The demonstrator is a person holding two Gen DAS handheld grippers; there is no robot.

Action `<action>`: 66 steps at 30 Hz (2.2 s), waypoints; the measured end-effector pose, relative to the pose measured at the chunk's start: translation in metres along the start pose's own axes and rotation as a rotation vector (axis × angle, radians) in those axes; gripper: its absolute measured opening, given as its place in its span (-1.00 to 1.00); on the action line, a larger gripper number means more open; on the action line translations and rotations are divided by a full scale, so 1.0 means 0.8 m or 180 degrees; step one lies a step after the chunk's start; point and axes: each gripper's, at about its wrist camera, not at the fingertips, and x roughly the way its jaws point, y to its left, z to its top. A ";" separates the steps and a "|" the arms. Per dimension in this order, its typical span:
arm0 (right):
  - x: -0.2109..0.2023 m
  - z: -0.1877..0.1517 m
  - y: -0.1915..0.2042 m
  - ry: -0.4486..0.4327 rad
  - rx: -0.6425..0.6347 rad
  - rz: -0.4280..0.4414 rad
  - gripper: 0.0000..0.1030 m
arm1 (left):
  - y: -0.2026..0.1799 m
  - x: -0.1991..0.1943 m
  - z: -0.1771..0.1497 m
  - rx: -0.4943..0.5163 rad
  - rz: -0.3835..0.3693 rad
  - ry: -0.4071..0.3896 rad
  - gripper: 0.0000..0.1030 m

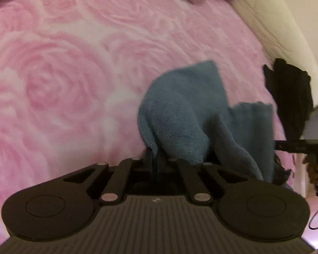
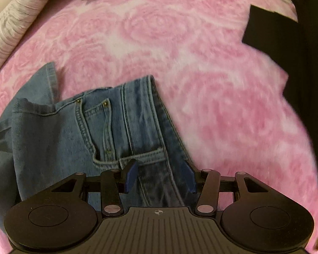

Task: Fold clothes

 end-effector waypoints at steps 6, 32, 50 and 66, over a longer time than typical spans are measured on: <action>0.002 0.002 0.006 0.0016 -0.0080 -0.0040 -0.02 | 0.020 -0.199 -0.124 -0.1412 0.0925 -0.1390 -0.99; -0.034 -0.030 0.066 -0.0088 -0.0515 -0.0240 -0.02 | 0.137 -0.356 -0.458 -0.3654 0.1812 -0.2013 -0.48; -0.061 -0.160 0.172 -0.0294 -0.0045 -0.0660 -0.02 | 0.392 -0.353 -0.342 -0.3781 0.1589 -0.2251 -0.82; -0.077 -0.113 0.216 -0.0633 -0.0074 -0.0654 -0.02 | 0.335 -0.507 -0.235 -0.3081 0.1946 -0.2469 -0.51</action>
